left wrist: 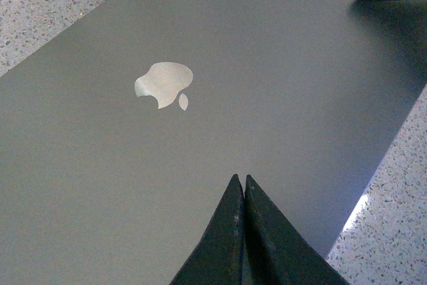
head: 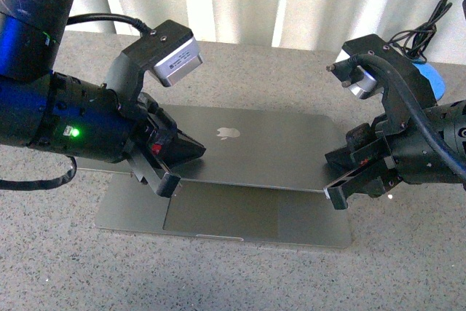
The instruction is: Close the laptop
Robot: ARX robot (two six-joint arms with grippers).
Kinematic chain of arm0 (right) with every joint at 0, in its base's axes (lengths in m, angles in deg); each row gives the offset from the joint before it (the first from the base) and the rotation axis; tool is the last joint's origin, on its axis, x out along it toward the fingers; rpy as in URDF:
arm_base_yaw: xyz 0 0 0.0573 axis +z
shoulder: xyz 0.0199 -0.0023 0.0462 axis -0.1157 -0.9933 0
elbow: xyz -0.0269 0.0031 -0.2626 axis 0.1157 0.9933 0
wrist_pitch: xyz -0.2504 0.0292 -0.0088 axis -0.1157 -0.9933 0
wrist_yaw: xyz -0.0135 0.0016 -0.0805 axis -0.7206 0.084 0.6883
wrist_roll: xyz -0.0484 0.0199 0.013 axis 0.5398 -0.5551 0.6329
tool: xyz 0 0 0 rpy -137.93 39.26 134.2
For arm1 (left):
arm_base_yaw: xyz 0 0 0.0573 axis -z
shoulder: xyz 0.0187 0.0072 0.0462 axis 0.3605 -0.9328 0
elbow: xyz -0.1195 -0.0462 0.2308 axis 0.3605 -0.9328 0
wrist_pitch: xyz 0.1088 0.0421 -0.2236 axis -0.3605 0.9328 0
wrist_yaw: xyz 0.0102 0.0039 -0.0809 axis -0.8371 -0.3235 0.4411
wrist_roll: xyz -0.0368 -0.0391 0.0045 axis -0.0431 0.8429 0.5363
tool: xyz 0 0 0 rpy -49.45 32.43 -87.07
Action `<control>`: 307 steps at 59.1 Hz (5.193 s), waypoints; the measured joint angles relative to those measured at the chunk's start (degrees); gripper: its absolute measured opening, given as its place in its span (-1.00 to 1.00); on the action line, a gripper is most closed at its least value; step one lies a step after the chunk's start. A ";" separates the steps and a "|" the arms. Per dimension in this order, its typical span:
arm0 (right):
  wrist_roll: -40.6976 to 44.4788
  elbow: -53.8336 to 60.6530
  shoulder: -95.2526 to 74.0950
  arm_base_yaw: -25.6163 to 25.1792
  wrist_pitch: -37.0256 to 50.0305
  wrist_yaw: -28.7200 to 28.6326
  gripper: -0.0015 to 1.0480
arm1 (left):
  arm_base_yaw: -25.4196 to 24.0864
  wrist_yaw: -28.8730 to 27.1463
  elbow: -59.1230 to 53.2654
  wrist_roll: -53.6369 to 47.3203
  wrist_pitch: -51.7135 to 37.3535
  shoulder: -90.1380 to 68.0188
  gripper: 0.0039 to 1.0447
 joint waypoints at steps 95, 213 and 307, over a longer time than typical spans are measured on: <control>-2.64 2.12 -2.64 0.31 0.83 -2.21 -0.98 | 0.35 1.55 -2.34 3.69 -5.14 -5.29 -0.94; -6.05 0.17 -9.81 1.03 1.01 -3.02 -0.98 | -3.06 5.95 0.57 2.54 -3.06 -12.92 -0.94; 9.35 6.51 35.91 -9.99 6.99 11.47 0.61 | -32.68 -29.44 -22.93 51.15 -36.57 36.63 0.68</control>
